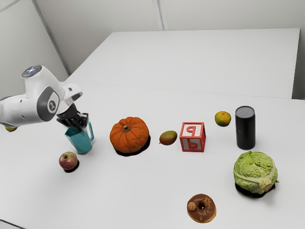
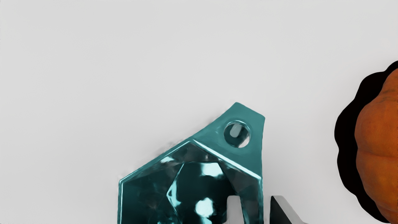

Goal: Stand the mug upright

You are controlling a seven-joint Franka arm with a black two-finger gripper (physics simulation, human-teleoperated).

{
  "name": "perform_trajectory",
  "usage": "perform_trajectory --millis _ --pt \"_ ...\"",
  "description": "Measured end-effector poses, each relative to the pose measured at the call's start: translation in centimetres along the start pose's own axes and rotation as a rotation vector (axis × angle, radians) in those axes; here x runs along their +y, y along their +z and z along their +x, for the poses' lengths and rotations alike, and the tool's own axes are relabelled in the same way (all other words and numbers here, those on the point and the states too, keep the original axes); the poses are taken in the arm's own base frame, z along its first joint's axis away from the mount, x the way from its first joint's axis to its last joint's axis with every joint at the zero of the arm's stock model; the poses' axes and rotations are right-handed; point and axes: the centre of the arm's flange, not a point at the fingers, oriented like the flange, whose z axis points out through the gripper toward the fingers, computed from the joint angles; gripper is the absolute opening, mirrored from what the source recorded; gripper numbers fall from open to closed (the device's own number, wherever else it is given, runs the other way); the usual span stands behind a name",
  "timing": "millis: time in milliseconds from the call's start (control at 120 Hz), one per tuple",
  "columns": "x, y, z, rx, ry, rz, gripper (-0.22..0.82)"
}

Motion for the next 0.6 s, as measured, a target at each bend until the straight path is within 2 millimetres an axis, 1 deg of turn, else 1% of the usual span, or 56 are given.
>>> perform_trajectory --millis 83,167,300,375,425,475,542,600 --pt "0.3 0.2 0.1 0.003 -0.023 0.002 0.23" --pt "0.7 0.3 0.1 0.007 -0.042 0.002 0.35" --pt "1.2 -0.5 0.4 0.017 -0.070 0.000 0.47" --pt "1.7 -1.9 0.4 0.019 -0.079 -0.006 0.51" --pt "2.6 -4.0 0.7 0.022 -0.075 -0.013 0.53" --pt "3.7 -7.1 2.0 0.019 -0.069 -0.023 0.55" --pt "5.9 -13.6 4.9 0.018 -0.023 -0.035 0.56" --pt "9.0 -19.2 6.5 0.015 0.056 -0.023 0.57"
